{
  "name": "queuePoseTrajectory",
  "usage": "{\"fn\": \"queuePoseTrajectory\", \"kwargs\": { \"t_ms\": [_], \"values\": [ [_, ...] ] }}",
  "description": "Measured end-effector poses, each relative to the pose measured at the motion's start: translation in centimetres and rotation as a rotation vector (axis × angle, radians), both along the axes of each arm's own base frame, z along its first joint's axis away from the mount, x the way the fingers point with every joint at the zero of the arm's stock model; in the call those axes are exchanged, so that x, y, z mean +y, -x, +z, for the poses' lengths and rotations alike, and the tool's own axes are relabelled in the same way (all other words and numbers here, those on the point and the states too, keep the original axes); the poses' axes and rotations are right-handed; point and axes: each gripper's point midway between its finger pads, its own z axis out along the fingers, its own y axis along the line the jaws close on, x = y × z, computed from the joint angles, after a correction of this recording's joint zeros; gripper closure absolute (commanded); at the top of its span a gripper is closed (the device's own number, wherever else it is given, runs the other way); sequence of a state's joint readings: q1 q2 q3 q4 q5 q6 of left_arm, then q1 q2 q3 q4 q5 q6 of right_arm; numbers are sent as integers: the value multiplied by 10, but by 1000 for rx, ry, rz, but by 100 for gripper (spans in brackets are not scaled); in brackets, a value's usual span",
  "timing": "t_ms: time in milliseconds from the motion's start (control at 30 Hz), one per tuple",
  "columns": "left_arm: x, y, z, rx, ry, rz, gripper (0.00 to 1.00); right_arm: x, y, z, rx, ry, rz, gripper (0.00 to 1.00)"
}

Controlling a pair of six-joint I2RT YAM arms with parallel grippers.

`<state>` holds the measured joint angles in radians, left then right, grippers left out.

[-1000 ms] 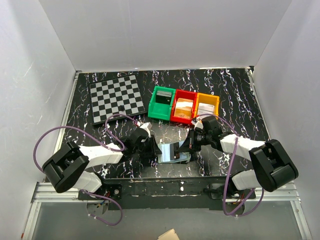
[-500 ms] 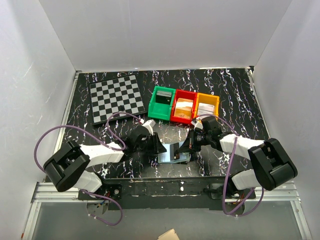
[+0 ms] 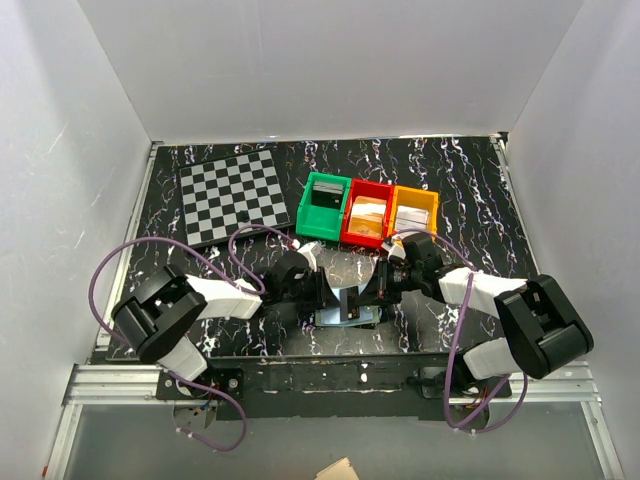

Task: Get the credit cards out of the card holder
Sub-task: Remove the credit card from the card holder.

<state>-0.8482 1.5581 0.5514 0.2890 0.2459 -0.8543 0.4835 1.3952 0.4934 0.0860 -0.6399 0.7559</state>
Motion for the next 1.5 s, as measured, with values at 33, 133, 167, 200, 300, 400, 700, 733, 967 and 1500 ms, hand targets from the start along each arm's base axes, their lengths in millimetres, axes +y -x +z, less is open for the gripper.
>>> {"fn": "queuePoseTrajectory", "kwargs": {
  "t_ms": [33, 133, 167, 200, 300, 400, 700, 733, 967, 1500],
  "values": [
    [-1, -1, 0, -3, 4, -1, 83, 0, 0, 0, 0, 0, 0, 79],
    [-3, -2, 0, -6, 12, -2, 84, 0, 0, 0, 1, -1, 0, 77],
    [-3, -2, 0, -7, 14, -2, 84, 0, 0, 0, 1, -1, 1, 76],
    [-4, -2, 0, -6, 15, -3, 84, 0, 0, 0, 1, -2, 1, 75],
    [-4, -2, -1, -8, 17, -3, 85, 0, 0, 0, 2, -3, 2, 72],
    [-4, -2, -1, -7, 17, -3, 86, 0, 1, 1, 3, -5, 3, 71],
    [-6, -2, -2, -9, 20, -7, 88, 1, 2, 2, 7, -12, 8, 69],
    [-7, -2, -2, -8, 21, -7, 89, 1, 2, 2, 7, -13, 8, 68],
    [-8, -2, -3, -7, 26, -5, 93, 2, 3, 3, 10, -17, 12, 64],
    [-8, -2, -5, -8, 33, -2, 98, 10, 2, 1, 26, -15, 40, 66]
  ]
}}
